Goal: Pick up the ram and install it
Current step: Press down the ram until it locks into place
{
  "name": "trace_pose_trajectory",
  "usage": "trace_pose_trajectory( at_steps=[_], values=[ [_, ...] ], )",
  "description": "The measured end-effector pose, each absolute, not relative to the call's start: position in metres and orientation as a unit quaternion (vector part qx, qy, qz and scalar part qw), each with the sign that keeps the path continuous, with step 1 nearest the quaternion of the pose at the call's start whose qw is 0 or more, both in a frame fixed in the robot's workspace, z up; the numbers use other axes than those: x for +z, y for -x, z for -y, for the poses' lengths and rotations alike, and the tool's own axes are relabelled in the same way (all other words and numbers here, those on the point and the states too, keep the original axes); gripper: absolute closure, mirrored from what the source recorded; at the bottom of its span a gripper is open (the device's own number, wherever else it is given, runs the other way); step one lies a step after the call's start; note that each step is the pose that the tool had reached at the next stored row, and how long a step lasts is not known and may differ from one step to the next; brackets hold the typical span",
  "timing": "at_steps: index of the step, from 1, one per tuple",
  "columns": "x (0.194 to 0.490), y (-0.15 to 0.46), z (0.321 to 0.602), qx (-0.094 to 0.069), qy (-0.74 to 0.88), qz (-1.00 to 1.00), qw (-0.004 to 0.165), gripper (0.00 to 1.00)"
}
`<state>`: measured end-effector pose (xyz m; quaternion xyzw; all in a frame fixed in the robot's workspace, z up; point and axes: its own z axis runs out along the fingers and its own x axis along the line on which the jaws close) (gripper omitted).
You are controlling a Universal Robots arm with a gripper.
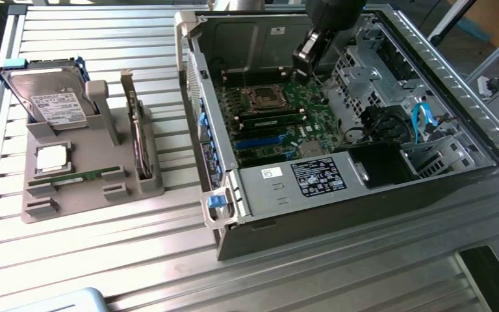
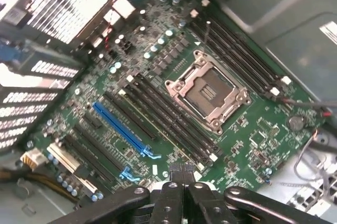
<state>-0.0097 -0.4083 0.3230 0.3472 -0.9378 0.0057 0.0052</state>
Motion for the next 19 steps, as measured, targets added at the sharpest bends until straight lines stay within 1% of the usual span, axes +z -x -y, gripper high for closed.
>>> trace_pose_trajectory(
  at_steps=[19],
  values=[
    [0.3212, 0.0097, 0.4083, 0.004, -0.085, 0.996, 0.007, 0.89]
  ],
)
